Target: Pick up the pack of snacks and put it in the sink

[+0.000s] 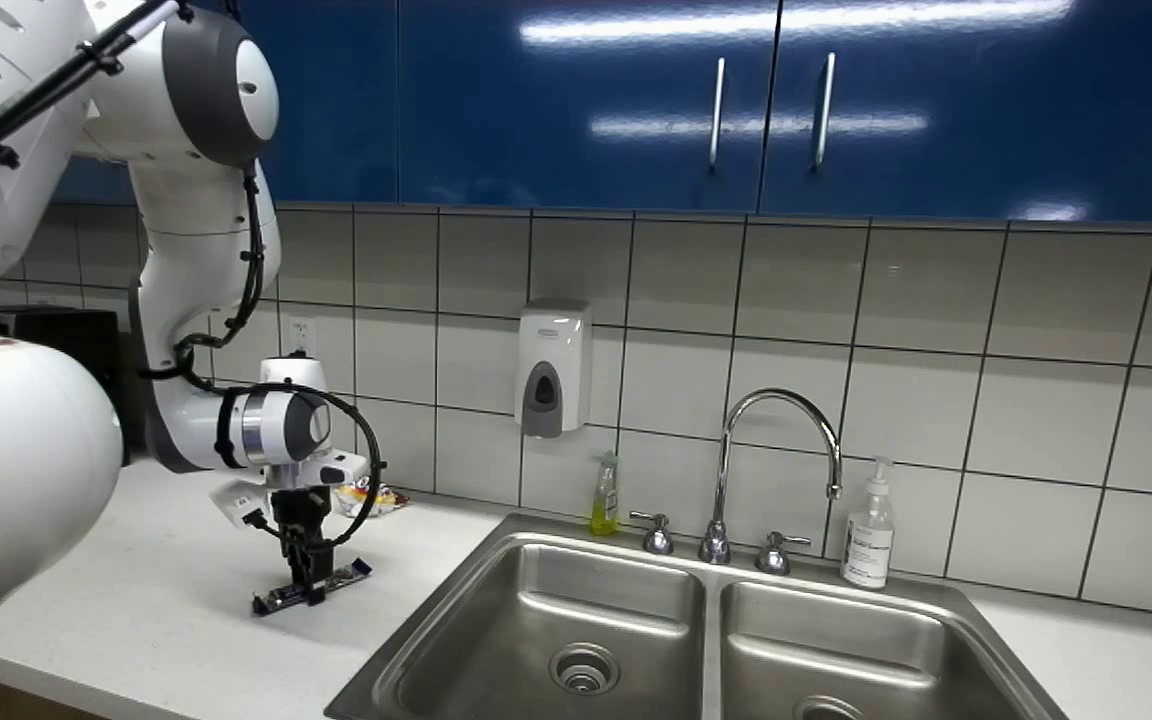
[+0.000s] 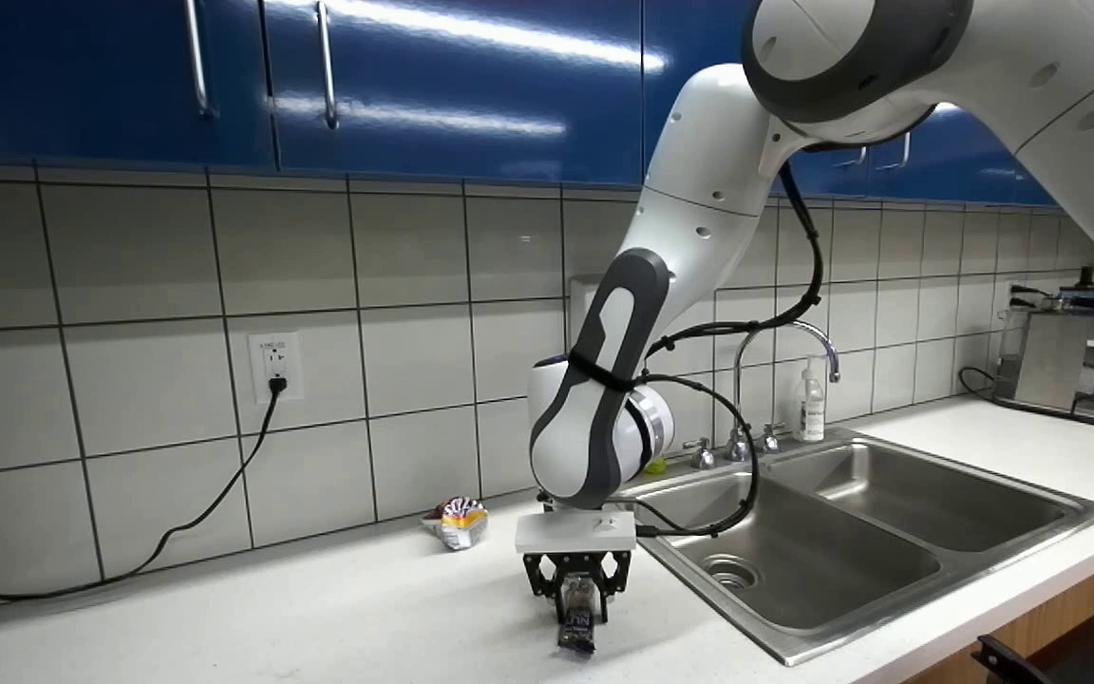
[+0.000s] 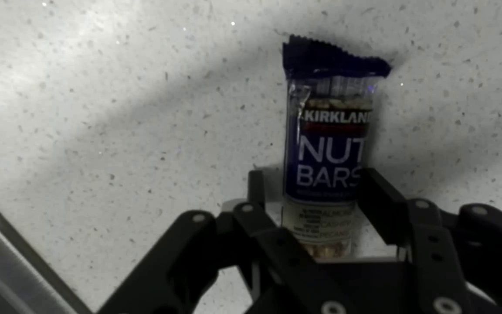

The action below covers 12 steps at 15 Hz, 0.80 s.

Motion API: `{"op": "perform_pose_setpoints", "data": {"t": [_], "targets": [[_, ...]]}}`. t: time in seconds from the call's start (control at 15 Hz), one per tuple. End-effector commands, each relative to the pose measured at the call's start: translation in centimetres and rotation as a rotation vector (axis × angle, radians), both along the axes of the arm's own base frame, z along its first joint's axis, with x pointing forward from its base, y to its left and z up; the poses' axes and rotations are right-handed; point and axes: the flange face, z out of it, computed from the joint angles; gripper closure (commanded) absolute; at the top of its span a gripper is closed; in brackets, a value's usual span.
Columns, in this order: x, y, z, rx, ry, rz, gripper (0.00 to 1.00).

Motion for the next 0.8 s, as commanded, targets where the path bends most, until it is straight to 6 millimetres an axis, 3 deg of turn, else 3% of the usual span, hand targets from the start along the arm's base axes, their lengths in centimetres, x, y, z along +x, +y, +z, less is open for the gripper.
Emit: {"op": "perform_pose_setpoints", "data": {"t": [0.0, 0.13, 0.53, 0.73], "targets": [[0.39, 0.33, 0.14, -0.01, -0.006, -0.008, 0.73], [0.45, 0.5, 0.18, -0.009, -0.008, -0.006, 0.88], [0.42, 0.33, 0.07, -0.011, -0.004, -0.007, 0.89], [0.73, 0.26, 1.01, -0.024, -0.02, 0.003, 0.89]]}}
